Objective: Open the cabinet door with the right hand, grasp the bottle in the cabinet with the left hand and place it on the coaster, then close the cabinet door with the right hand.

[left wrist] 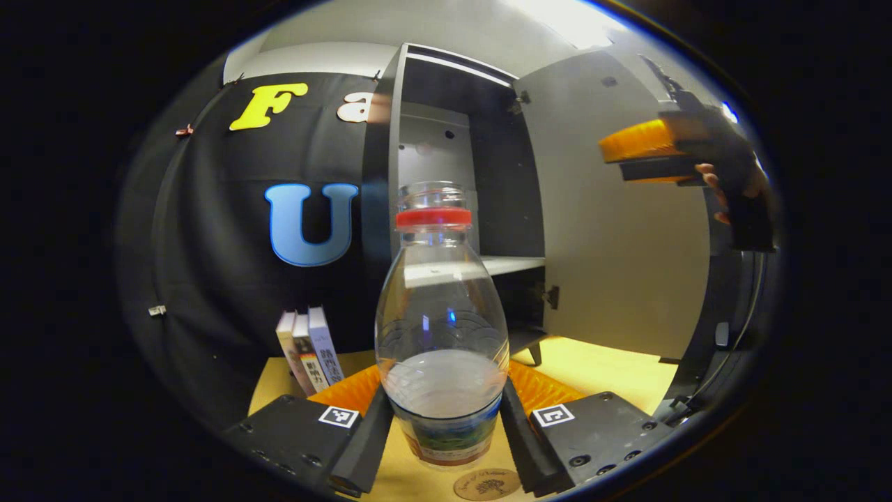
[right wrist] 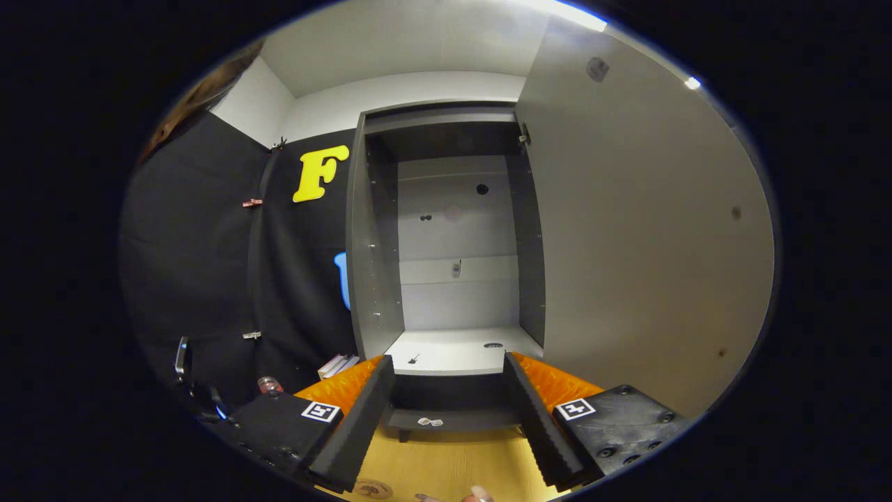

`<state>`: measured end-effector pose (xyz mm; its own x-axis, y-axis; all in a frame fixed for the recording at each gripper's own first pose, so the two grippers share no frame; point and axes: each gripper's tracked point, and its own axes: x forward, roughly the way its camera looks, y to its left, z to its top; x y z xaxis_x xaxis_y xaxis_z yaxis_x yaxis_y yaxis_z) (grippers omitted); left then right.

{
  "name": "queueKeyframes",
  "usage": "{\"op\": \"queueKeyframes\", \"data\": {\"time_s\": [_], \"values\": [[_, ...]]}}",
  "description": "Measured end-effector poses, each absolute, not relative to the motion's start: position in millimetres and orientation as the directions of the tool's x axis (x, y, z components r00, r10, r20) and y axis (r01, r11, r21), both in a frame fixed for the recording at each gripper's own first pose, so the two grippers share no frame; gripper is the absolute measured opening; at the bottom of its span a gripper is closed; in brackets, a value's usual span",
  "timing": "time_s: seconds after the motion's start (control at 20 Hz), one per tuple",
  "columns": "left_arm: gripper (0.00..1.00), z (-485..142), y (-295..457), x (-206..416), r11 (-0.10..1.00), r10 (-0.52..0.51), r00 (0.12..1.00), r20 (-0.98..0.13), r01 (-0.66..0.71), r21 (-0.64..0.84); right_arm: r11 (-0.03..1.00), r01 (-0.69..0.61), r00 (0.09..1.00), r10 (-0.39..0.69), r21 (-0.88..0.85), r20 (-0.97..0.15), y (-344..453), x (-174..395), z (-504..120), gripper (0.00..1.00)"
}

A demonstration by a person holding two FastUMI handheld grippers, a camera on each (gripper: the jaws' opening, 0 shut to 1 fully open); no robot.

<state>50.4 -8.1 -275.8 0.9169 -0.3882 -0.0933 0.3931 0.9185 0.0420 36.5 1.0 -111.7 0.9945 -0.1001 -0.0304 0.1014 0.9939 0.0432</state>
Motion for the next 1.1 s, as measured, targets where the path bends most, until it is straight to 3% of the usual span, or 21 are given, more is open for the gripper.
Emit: {"op": "queueKeyframes", "data": {"time_s": [0.55, 1.1], "values": [[0.77, -389, -28, 44, 0.921, -0.389, 0.907, -0.162, 0.389, -0.029, 0.998, 0.069, 0.983, -0.068, 0.001, -0.170, -10, 40, -181, 0.96], [0.80, -426, -31, 35, 0.929, -0.366, 0.907, -0.209, 0.369, -0.025, 0.999, 0.029, 0.958, -0.016, 0.042, -0.285, -7, 42, -232, 0.96]]}}
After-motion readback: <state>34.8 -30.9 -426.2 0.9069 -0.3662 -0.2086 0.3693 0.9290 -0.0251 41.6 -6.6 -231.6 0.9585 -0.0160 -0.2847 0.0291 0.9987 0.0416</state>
